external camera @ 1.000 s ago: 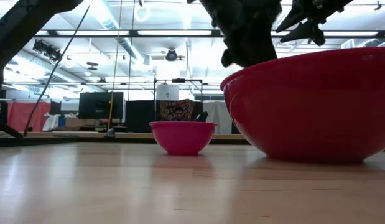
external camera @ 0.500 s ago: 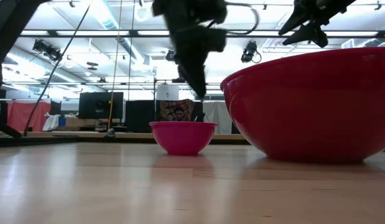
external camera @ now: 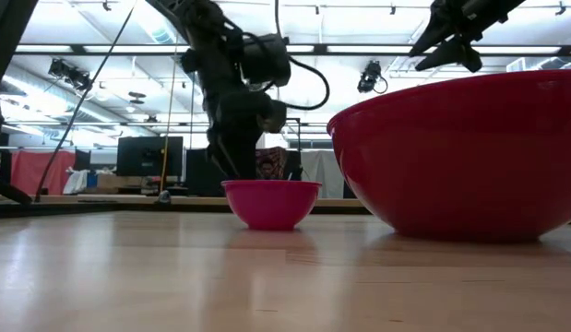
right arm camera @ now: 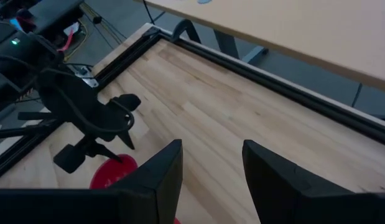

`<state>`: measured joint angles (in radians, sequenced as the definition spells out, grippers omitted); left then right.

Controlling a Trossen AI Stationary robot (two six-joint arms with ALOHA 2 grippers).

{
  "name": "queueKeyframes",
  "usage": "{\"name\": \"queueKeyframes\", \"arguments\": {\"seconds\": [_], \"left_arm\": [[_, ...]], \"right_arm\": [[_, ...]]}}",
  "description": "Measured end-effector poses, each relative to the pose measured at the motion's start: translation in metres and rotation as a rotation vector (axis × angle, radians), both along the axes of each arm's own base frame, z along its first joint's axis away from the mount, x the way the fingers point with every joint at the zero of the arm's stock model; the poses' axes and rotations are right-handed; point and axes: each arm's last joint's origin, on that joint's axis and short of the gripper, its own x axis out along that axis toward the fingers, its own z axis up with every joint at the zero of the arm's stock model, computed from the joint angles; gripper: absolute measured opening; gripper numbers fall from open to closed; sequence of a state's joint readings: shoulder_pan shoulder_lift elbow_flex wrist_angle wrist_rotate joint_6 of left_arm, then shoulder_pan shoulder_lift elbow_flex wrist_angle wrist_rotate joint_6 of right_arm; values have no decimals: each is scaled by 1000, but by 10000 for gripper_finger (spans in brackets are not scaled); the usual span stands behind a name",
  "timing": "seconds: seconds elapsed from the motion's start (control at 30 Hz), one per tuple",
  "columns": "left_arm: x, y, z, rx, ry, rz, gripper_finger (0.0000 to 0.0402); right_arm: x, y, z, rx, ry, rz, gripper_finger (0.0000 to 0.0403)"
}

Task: Nest bowls inside each other
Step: Stack the pink bowl on top of the blue bowl

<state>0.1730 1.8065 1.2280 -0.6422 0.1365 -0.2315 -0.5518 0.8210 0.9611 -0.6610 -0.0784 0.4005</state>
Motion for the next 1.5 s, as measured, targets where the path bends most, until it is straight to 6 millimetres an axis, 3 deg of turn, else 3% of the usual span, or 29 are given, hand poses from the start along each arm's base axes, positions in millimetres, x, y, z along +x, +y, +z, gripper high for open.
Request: {"name": "queueKeyframes", "arguments": {"seconds": [0.33,0.43,0.6,0.73,0.83,1.03,1.2,1.27,1.5], "left_arm": [[-5,-6,-15,-25,13,47,159],[-5,-8,-15,-28,11,51,123],[-5,-8,-15,-46,13,81,23],[-5,-8,-13,-53,9,102,16],[-7,-8,-1,-44,-15,112,15],[2,-9,58,-69,-195,79,14],[21,-16,98,-71,-303,53,13],[34,-19,105,-73,-326,41,13],[95,-33,97,-62,-270,-19,12]], "right_arm": [[8,-4,-4,16,18,28,174],[9,-5,-3,9,7,29,174],[10,-5,-1,-4,-14,29,174],[10,-5,-1,-4,-14,29,174],[10,-5,-1,-3,-15,31,174],[10,-4,-1,11,-18,45,174],[12,-2,-5,20,24,49,174],[14,-2,-8,18,46,47,174],[15,-5,-10,-12,94,-47,174]]}}
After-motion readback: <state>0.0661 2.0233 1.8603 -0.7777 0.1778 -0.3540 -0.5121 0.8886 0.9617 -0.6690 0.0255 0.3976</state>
